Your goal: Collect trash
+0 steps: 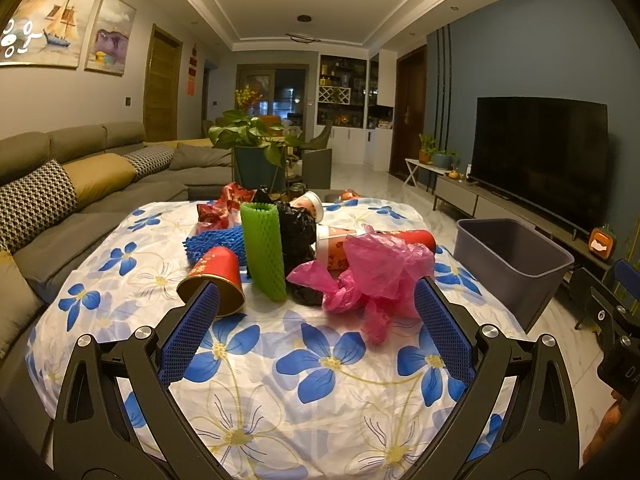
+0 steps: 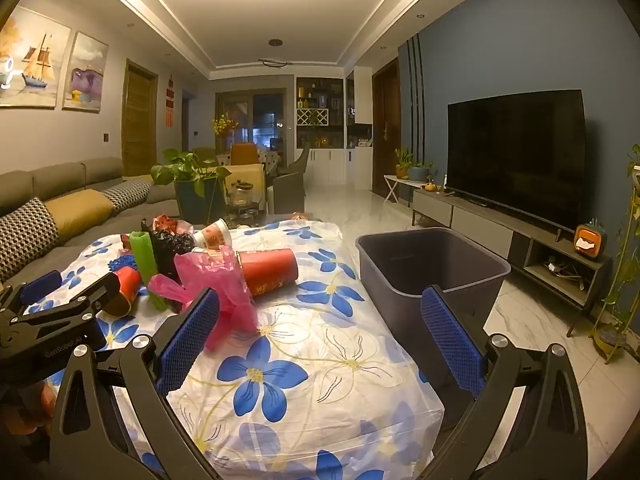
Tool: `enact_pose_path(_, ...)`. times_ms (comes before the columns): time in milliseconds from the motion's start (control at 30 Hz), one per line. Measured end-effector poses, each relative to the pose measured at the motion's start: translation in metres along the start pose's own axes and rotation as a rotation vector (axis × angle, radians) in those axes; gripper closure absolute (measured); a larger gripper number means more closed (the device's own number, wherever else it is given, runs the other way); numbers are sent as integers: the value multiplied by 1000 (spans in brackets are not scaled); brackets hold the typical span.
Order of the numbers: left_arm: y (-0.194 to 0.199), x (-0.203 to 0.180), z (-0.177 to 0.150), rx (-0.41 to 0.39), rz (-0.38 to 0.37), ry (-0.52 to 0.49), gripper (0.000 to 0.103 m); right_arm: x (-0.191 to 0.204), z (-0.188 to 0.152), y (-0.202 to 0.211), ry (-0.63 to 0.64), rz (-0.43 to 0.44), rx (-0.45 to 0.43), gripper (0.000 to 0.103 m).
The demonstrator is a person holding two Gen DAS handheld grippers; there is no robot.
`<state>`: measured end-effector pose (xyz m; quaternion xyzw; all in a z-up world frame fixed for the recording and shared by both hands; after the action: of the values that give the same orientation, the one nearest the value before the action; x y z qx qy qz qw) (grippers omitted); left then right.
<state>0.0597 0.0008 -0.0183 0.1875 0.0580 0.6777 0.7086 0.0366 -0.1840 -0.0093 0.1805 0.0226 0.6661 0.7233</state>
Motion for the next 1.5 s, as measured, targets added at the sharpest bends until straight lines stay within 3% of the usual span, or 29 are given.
enact_pose_path(1500, 4, 1, 3, -19, 4, 5, 7, 3, 8, 0, 1, 16, -18, 5)
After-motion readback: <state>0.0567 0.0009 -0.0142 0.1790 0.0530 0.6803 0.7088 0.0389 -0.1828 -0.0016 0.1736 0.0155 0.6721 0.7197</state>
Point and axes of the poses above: each gripper's, at about its wrist camera, not at the fingertips, and y roughly against the way its jaws point, x to its left, z to its top, the point moved 7 cm from there along -y, roughly the way its jaws point, and after that the axes turned 13 degrees about -y, right-handed, at the moved point
